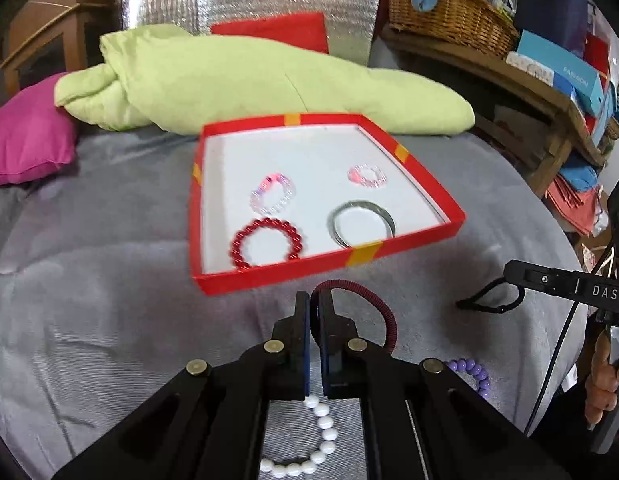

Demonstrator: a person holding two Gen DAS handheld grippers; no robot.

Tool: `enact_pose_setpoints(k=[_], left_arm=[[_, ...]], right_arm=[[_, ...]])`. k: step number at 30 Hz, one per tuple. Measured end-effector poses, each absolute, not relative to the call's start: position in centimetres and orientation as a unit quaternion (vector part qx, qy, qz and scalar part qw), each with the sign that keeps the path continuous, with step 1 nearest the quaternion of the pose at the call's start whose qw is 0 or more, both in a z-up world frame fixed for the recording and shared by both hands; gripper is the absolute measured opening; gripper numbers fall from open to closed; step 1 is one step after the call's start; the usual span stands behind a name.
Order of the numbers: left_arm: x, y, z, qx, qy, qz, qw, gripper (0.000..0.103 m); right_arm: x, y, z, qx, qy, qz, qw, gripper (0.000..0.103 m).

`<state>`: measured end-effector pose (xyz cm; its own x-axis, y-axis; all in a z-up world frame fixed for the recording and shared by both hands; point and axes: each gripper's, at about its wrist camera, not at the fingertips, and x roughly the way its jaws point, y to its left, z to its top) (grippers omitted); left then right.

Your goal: Organize jewelry

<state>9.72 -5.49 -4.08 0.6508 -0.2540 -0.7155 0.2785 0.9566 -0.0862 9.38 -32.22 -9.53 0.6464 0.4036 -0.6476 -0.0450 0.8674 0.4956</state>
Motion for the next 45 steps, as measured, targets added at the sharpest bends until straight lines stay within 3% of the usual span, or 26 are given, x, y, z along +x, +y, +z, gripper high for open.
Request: enact_pose_setpoints(k=[4, 5, 8, 9, 14, 19, 20, 21, 22, 23, 32, 45], left_arm=[[9.9, -4.4, -3.9, 0.007, 0.388, -0.127, 0.913, 0.004], [9.9, -4.3, -4.0, 0.006, 0.390, -0.124, 0.912, 0.004], [9.9, -4.0, -4.1, 0.009, 0.393, -0.117, 0.912, 0.004], [9.9, -4.0, -4.1, 0.008, 0.393, -0.117, 0.912, 0.004], [9.7, -4.4, -4.0, 0.012, 0.392, -0.121, 0.912, 0.004], [9.4, -4.2, -4.0, 0.009, 0.395, -0.122, 0.911, 0.004], [9.4, -4.0, -3.9, 0.007, 0.394, -0.120, 0.911, 0.004], [9.4, -3.9, -3.9, 0.006, 0.395, -0.118, 0.911, 0.004], [9.5, -3.7, -3.9, 0.002, 0.396, -0.118, 0.911, 0.004], [9.5, -3.6, -3.9, -0.002, 0.398, -0.117, 0.910, 0.004], [9.1, -3.1, -3.0, -0.020, 0.380, -0.118, 0.917, 0.004], [9.1, -3.1, -2.7, -0.025, 0.373, -0.116, 0.920, 0.004]], right_arm=[[9.7, -32.6, -9.5, 0.229, 0.413, 0.115, 0.874, 0.010], [9.8, -32.6, -9.6, 0.223, 0.422, 0.107, 0.872, 0.019], [9.7, -32.0, -9.7, 0.192, 0.431, 0.093, 0.877, 0.068], [9.4, -31.8, -9.5, 0.185, 0.423, 0.100, 0.881, 0.069], [9.1, -28.9, -9.3, 0.115, 0.417, 0.131, 0.892, 0.069], [9.5, -27.0, -11.9, 0.028, 0.465, 0.106, 0.879, 0.066], [9.4, -27.1, -12.2, 0.017, 0.467, 0.098, 0.878, 0.055], [9.3, -27.1, -12.1, 0.008, 0.460, 0.090, 0.883, 0.032], [9.2, -27.4, -11.9, 0.007, 0.456, 0.090, 0.885, 0.018], [9.2, -27.9, -11.9, 0.021, 0.458, 0.094, 0.884, 0.010], [8.5, -30.0, -9.0, 0.129, 0.403, 0.128, 0.897, 0.008], [9.2, -33.8, -9.5, 0.219, 0.415, 0.110, 0.876, 0.012]])
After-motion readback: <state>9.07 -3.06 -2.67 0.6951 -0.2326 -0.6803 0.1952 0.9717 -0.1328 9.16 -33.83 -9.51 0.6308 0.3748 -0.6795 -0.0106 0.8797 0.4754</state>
